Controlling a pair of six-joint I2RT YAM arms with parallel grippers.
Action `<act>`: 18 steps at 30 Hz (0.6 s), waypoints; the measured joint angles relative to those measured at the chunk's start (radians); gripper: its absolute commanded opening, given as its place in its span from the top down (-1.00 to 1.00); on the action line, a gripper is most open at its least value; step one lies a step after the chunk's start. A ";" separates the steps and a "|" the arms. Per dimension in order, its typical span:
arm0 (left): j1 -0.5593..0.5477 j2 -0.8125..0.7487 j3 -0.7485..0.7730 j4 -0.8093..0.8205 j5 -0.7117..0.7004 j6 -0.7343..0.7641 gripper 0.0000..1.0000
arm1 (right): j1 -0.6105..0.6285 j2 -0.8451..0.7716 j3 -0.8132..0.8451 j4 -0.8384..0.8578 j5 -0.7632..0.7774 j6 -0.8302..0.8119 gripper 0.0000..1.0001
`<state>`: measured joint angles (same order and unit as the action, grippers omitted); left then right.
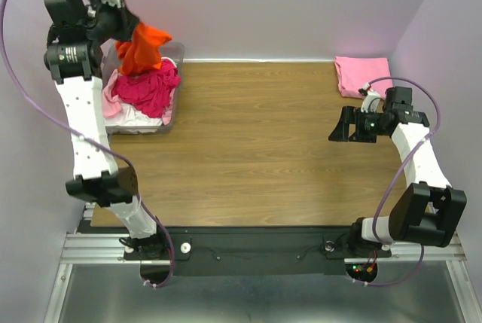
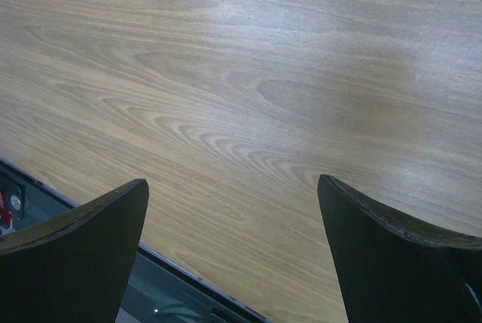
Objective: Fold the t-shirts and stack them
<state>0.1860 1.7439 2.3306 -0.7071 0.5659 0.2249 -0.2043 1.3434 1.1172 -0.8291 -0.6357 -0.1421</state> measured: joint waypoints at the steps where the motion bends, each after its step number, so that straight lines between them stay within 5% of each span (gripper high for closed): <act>1: -0.050 -0.054 0.005 0.039 0.006 -0.015 1.00 | 0.000 0.000 0.002 0.001 0.000 0.000 -1.00; 5: -0.201 -0.136 0.050 0.177 0.063 -0.089 1.00 | 0.000 0.000 0.002 0.000 0.001 0.000 -1.00; 12: -0.298 -0.144 0.084 0.426 0.184 -0.327 1.00 | 0.000 0.000 0.002 0.002 0.008 0.003 -1.00; 18: -0.321 -0.206 -0.157 0.520 0.286 -0.407 1.00 | 0.000 0.000 0.002 0.008 0.011 0.001 -1.00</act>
<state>-0.1352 1.5375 2.1735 -0.1867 0.8520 -0.1818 -0.2043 1.3434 1.1194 -0.8215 -0.6247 -0.1410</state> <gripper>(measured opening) 0.051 0.999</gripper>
